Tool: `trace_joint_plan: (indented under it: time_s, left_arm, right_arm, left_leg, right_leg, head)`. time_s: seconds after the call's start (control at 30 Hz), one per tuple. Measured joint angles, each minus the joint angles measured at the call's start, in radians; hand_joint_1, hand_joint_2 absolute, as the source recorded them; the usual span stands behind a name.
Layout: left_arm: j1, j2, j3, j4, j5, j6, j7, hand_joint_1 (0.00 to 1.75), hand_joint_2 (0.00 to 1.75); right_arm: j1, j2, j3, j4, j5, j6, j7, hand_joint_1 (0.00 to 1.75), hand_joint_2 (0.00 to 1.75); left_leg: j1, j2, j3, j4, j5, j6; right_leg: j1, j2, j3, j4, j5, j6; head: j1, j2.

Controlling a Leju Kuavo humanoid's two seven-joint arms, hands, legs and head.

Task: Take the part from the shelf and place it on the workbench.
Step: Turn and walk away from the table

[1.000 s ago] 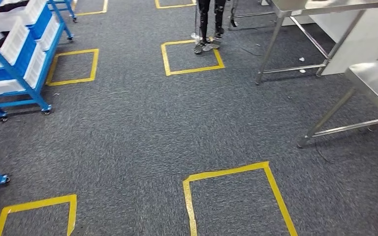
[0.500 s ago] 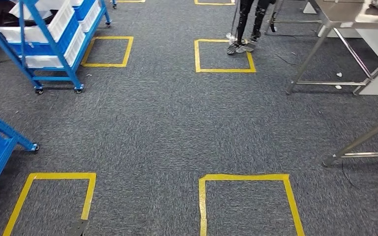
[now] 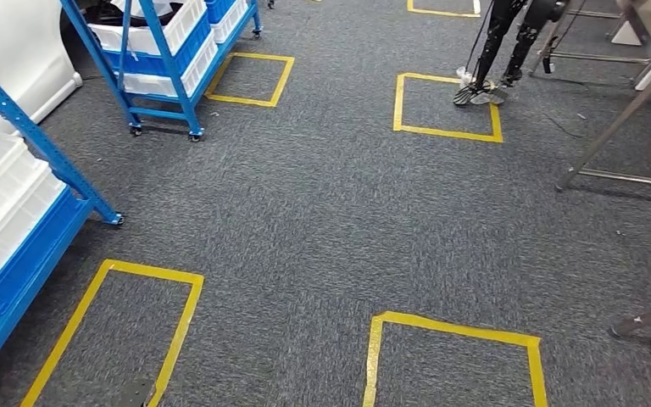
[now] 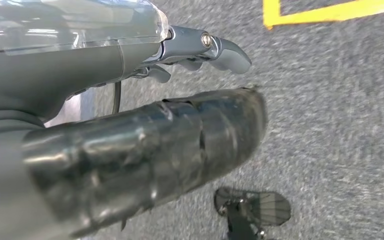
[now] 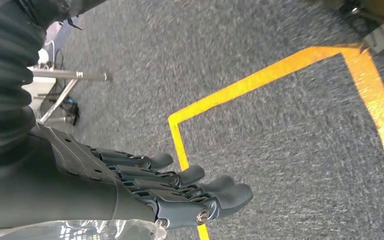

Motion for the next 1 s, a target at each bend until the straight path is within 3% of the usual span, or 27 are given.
trace_joint_plan:
  time_s: [0.03, 0.1, 0.17, 0.2, 0.23, 0.27, 0.33, 0.4, 0.47, 0.53, 0.57, 0.63, 0.67, 0.7, 0.73, 0.77, 0.83, 0.87, 0.93, 1.0]
  left_arm:
    - [0.003, -0.001, -0.004, -0.005, 0.001, 0.006, 0.001, 0.0, 0.0]
    - [0.006, -0.002, -0.016, -0.021, 0.002, 0.017, 0.004, 0.0, 0.0]
    - [0.006, -0.003, -0.029, -0.035, 0.009, 0.022, 0.008, 0.0, 0.0]
    - [0.007, -0.003, -0.033, -0.039, 0.014, 0.022, 0.01, 0.0, 0.0]
    - [0.009, -0.004, -0.036, -0.043, 0.02, 0.021, 0.012, 0.0, 0.0]
    - [0.011, -0.004, -0.039, -0.046, 0.026, 0.02, 0.013, 0.0, 0.0]
    - [0.01, -0.004, -0.044, -0.053, 0.04, 0.017, 0.014, 0.0, 0.0]
    - [0.01, -0.005, -0.048, -0.059, 0.061, 0.013, 0.021, 0.0, 0.0]
    - [0.017, -0.006, -0.053, -0.066, 0.091, 0.011, 0.037, 0.0, 0.0]
    - [0.026, -0.008, -0.062, -0.073, 0.118, 0.011, 0.051, 0.0, 0.0]
    - [0.027, -0.009, -0.068, -0.076, 0.126, 0.011, 0.055, 0.0, 0.0]
    - [0.025, -0.009, -0.076, -0.08, 0.135, 0.011, 0.058, 0.0, 0.0]
    - [0.024, -0.009, -0.08, -0.081, 0.139, 0.011, 0.058, 0.0, 0.0]
    - [0.025, -0.009, -0.084, -0.082, 0.142, 0.011, 0.059, 0.0, 0.0]
    - [0.026, -0.009, -0.089, -0.082, 0.145, 0.012, 0.06, 0.0, 0.0]
    - [0.027, -0.009, -0.094, -0.082, 0.149, 0.013, 0.061, 0.0, 0.0]
    - [0.028, -0.01, -0.105, -0.083, 0.156, 0.016, 0.063, 0.0, 0.0]
    - [0.028, -0.01, -0.11, -0.085, 0.159, 0.017, 0.063, 0.0, 0.0]
    - [0.029, -0.01, -0.116, -0.087, 0.163, 0.019, 0.063, 0.0, 0.0]
    - [0.036, -0.009, -0.119, -0.089, 0.164, 0.02, 0.064, 0.0, 0.0]
  right_arm:
    - [0.001, 0.001, 0.0, 0.0, -0.001, 0.0, -0.001, 0.0, 1.75]
    - [0.003, 0.001, -0.001, 0.0, -0.002, 0.0, -0.001, 0.0, 1.75]
    - [0.006, 0.001, -0.002, 0.0, -0.003, 0.0, -0.001, 0.0, 1.75]
    - [0.006, 0.001, -0.002, 0.001, -0.003, 0.0, -0.001, 0.0, 1.75]
    - [0.005, 0.001, -0.003, 0.001, -0.004, 0.001, -0.001, 0.0, 1.75]
    - [0.005, 0.002, -0.003, 0.001, -0.004, 0.001, -0.001, 0.0, 1.75]
    - [0.005, 0.002, -0.004, 0.001, -0.006, 0.002, -0.001, 0.0, 1.75]
    - [0.004, 0.002, -0.005, 0.001, -0.008, 0.003, -0.001, 0.0, 1.75]
    - [0.0, 0.003, -0.006, 0.0, -0.01, 0.005, 0.0, 0.0, 1.75]
    - [-0.003, 0.003, -0.006, -0.001, -0.011, 0.006, 0.0, 0.0, 1.75]
    - [-0.003, 0.003, -0.006, -0.001, -0.012, 0.006, 0.0, 0.0, 1.75]
    - [0.0, 0.003, -0.007, 0.0, -0.012, 0.006, 0.001, 0.0, 1.75]
    - [0.002, 0.003, -0.007, 0.0, -0.012, 0.006, 0.002, 0.0, 1.75]
    - [0.003, 0.003, -0.007, 0.0, -0.012, 0.007, 0.003, 0.0, 1.75]
    - [0.005, 0.003, -0.007, 0.0, -0.012, 0.007, 0.004, 0.0, 1.75]
    - [0.005, 0.003, -0.007, 0.0, -0.012, 0.007, 0.004, 0.0, 1.75]
    - [0.006, 0.002, -0.007, 0.0, -0.012, 0.007, 0.005, 0.0, 1.75]
    - [0.006, 0.002, -0.007, 0.001, -0.012, 0.007, 0.006, 0.0, 1.75]
    - [0.005, 0.001, -0.008, 0.002, -0.012, 0.006, 0.006, 0.0, 1.75]
    - [0.002, 0.003, -0.008, 0.001, -0.012, 0.006, 0.007, 0.0, 1.75]
  left_leg:
    - [-0.001, 0.025, -0.011, 0.021, -0.014, -0.004]
    - [-0.001, 0.086, -0.059, 0.12, -0.071, -0.011]
    - [0.005, 0.107, -0.117, 0.243, -0.122, -0.018]
    - [0.008, 0.11, -0.128, 0.27, -0.125, -0.022]
    - [0.011, 0.114, -0.119, 0.256, -0.108, -0.025]
    - [0.013, 0.123, -0.09, 0.203, -0.076, -0.026]
    - [0.012, 0.161, -0.013, 0.061, -0.02, -0.025]
    - [0.004, 0.182, 0.021, -0.006, -0.007, -0.014]
    - [-0.001, 0.164, 0.02, -0.01, -0.007, 0.0]
    - [0.001, 0.144, 0.022, -0.017, -0.003, 0.014]
    - [0.003, 0.134, 0.023, -0.021, 0.0, 0.021]
    - [0.003, 0.112, 0.023, -0.022, 0.002, 0.03]
    - [0.001, 0.098, 0.022, -0.021, 0.002, 0.032]
    - [-0.001, 0.084, 0.023, -0.02, 0.002, 0.033]
    - [-0.003, 0.069, 0.024, -0.018, 0.001, 0.034]
    - [-0.004, 0.053, 0.025, -0.016, 0.0, 0.034]
    - [-0.005, 0.023, 0.025, -0.01, -0.004, 0.031]
    - [-0.004, 0.01, 0.022, -0.006, -0.005, 0.028]
    - [-0.002, -0.014, 0.014, -0.005, -0.004, 0.018]
    - [0.0, -0.031, 0.009, -0.007, -0.003, 0.006]
  right_leg:
    - [-0.002, -0.013, 0.003, -0.007, 0.004, -0.005]
    - [-0.001, -0.043, 0.006, -0.016, 0.007, -0.013]
    - [0.002, -0.075, 0.005, -0.016, 0.006, -0.015]
    - [0.002, -0.09, 0.005, -0.016, 0.005, -0.014]
    - [0.002, -0.104, 0.006, -0.015, 0.003, -0.012]
    - [0.001, -0.117, 0.008, -0.014, 0.001, -0.009]
    - [0.002, -0.14, 0.013, -0.011, -0.006, 0.001]
    - [0.005, -0.159, 0.017, -0.008, -0.011, 0.012]
    - [0.006, -0.176, 0.021, -0.009, -0.014, 0.023]
    - [0.001, -0.152, 0.016, 0.013, -0.033, 0.033]
    - [-0.002, -0.125, 0.0, 0.05, -0.058, 0.036]
    - [-0.003, -0.071, -0.062, 0.178, -0.123, 0.037]
    - [-0.003, -0.061, -0.095, 0.241, -0.145, 0.036]
    - [-0.003, -0.056, -0.118, 0.278, -0.149, 0.035]
    - [-0.002, -0.054, -0.123, 0.278, -0.131, 0.032]
    - [-0.002, -0.049, -0.11, 0.238, -0.096, 0.029]
    - [-0.001, -0.008, -0.058, 0.105, -0.019, 0.02]
    - [-0.001, 0.014, -0.037, 0.054, 0.001, 0.017]
    - [0.001, 0.033, -0.023, 0.02, 0.004, 0.012]
    - [-0.001, 0.009, -0.019, 0.01, 0.007, 0.006]
  head:
    - [-0.001, 0.0]
    - [-0.004, 0.0]
    - [-0.005, 0.0]
    - [-0.005, 0.0]
    - [-0.005, 0.0]
    - [-0.005, 0.0]
    - [-0.005, 0.0]
    - [-0.003, 0.0]
    - [-0.002, 0.0]
    - [-0.002, 0.0]
    - [-0.002, 0.0]
    - [-0.002, 0.0]
    - [-0.002, 0.0]
    - [-0.002, 0.0]
    - [-0.002, 0.0]
    - [-0.002, 0.0]
    - [-0.002, 0.0]
    - [-0.002, 0.0]
    - [-0.002, 0.0]
    - [-0.002, 0.0]
